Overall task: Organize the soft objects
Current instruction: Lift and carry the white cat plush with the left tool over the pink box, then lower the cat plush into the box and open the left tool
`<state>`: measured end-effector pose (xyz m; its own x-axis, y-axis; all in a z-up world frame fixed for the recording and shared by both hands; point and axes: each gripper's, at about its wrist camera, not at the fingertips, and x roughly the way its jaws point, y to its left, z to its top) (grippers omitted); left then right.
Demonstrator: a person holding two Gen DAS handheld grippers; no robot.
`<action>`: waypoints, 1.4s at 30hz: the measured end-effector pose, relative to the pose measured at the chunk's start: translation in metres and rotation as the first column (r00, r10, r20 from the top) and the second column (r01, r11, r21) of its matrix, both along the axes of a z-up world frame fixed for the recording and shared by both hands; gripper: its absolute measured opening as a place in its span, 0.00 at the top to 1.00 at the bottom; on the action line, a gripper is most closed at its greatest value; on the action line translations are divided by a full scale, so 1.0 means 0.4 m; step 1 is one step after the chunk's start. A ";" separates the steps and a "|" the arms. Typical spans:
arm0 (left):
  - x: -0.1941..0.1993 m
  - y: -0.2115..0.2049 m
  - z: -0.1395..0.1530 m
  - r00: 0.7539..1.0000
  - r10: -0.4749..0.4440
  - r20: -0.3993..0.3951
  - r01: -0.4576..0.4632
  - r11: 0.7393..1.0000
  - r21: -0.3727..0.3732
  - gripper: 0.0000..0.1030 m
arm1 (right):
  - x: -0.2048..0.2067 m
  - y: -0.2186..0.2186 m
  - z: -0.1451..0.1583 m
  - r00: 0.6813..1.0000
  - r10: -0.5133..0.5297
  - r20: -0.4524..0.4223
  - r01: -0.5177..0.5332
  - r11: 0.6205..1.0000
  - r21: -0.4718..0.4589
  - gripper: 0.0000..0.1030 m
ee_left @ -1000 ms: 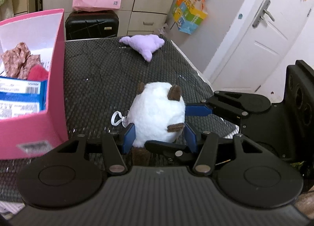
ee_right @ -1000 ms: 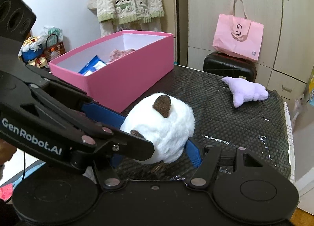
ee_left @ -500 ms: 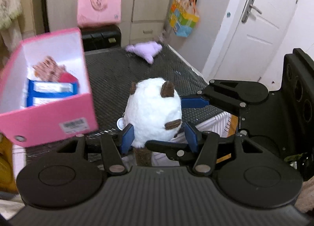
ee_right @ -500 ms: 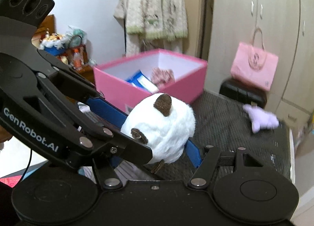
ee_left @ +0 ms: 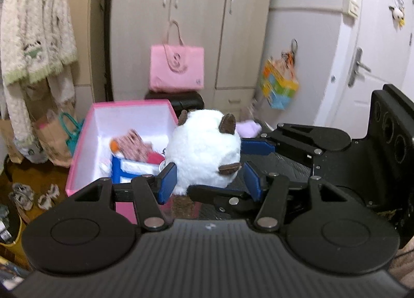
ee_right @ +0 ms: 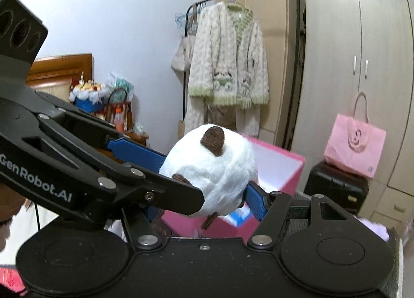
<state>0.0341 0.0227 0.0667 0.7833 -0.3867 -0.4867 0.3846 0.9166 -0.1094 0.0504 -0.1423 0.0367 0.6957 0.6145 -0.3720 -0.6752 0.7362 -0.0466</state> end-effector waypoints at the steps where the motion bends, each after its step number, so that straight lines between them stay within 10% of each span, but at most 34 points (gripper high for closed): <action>1: 0.007 0.011 0.007 1.000 0.004 0.012 -0.004 1.000 -0.002 0.48 | 0.012 0.008 0.006 1.000 0.002 0.005 -0.002 1.000 0.009 0.31; 12: 0.193 0.079 0.011 0.997 0.055 0.047 -0.051 0.995 -0.085 0.47 | 0.200 0.070 0.016 1.000 -0.022 -0.002 0.022 0.997 0.077 0.28; 25: 0.400 0.112 -0.140 0.981 0.062 -0.185 -0.090 0.984 -0.152 0.47 | 0.391 0.097 -0.113 0.973 -0.044 -0.228 0.047 0.999 0.007 0.28; 42: 0.346 0.132 -0.127 0.979 0.135 -0.156 -0.151 0.984 -0.094 0.41 | 0.379 0.113 -0.118 0.967 -0.139 -0.212 0.107 0.982 -0.156 0.24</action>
<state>0.1724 0.0756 0.0160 0.7566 -0.3309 -0.5640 0.2225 0.9413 -0.2539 0.2020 -0.0971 -0.0103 0.6534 0.4586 -0.6023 -0.5849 0.8110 -0.0169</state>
